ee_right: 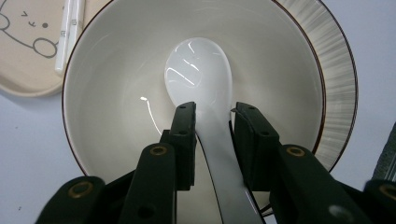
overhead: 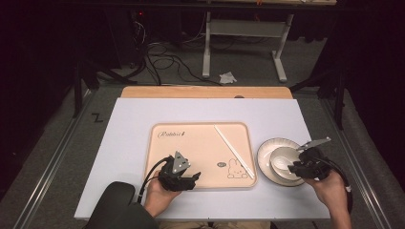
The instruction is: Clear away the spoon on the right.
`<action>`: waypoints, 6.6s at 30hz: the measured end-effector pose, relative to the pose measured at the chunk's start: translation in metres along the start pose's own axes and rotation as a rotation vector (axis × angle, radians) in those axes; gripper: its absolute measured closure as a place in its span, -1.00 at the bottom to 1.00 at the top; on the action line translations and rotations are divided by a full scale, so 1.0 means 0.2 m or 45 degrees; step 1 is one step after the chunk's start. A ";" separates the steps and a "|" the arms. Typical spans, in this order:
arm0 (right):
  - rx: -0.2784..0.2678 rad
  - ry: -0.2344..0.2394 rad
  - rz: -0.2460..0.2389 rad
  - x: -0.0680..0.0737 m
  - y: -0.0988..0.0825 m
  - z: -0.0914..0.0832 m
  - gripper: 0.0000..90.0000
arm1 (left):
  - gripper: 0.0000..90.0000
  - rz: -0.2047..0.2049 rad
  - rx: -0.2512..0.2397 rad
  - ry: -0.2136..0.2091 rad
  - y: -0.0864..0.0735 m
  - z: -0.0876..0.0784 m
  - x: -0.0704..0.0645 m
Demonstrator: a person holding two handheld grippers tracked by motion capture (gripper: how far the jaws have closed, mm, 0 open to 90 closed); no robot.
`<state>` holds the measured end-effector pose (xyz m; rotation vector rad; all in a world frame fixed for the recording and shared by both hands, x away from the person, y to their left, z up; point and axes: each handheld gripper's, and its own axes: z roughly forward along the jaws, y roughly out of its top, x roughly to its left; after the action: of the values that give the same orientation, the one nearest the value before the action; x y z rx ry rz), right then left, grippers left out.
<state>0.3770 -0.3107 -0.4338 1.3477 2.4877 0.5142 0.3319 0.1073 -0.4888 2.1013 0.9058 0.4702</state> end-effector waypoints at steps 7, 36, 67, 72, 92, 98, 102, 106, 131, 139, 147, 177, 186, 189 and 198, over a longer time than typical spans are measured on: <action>-0.008 0.003 -0.016 0.00 0.02 -0.01 0.73 | -0.23 -0.009 -0.013 0.022 -0.01 -0.02 0.00; -0.072 -0.014 -0.015 0.00 0.04 -0.04 0.94 | -0.23 -0.014 -0.026 0.030 -0.02 -0.03 0.01; -0.296 0.025 0.005 0.04 0.07 -0.21 0.94 | -0.23 -0.021 -0.028 0.049 -0.03 -0.04 0.01; -0.304 0.042 -0.006 0.06 0.10 -0.21 0.95 | -0.23 -0.029 -0.028 0.055 -0.03 -0.05 0.01; -0.308 0.121 -0.133 0.16 0.27 -0.10 0.95 | -0.23 -0.093 -0.035 0.131 -0.09 -0.12 0.03; -0.299 0.143 -0.176 0.20 0.34 -0.06 0.95 | -0.23 -0.121 -0.036 0.161 -0.12 -0.15 0.04; -0.296 0.156 -0.201 0.22 0.39 -0.05 0.95 | -0.24 -0.143 -0.034 0.179 -0.14 -0.17 0.05; -0.307 0.165 -0.225 0.24 0.44 -0.05 0.95 | -0.23 -0.164 -0.039 0.194 -0.15 -0.18 0.06; -0.061 -0.015 -0.150 0.30 0.69 0.27 0.95 | -0.24 -0.126 -0.044 0.160 -0.12 -0.17 0.06; -0.030 -0.066 -0.107 0.32 0.74 0.35 0.95 | -0.24 -0.136 -0.045 0.169 -0.12 -0.17 0.05; 0.000 -0.067 -0.105 0.33 0.77 0.41 1.00 | -0.24 -0.151 -0.049 0.187 -0.14 -0.20 0.05; 0.198 -0.038 -0.171 0.35 0.74 0.50 1.00 | -0.24 -0.161 -0.046 0.202 -0.15 -0.21 0.06; 0.043 0.023 -0.161 0.34 0.69 0.38 0.88 | -0.24 -0.156 -0.043 0.194 -0.15 -0.21 0.05; -0.025 0.063 -0.153 0.33 0.66 0.33 0.80 | -0.24 -0.156 -0.041 0.189 -0.14 -0.20 0.05; -0.147 0.131 -0.099 0.30 0.51 0.23 0.51 | -0.25 -0.131 -0.030 0.142 -0.12 -0.16 0.05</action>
<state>0.4393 -0.1996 -0.4347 1.2046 2.5368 0.7140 0.3093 0.1410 -0.4874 2.0117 1.0622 0.5460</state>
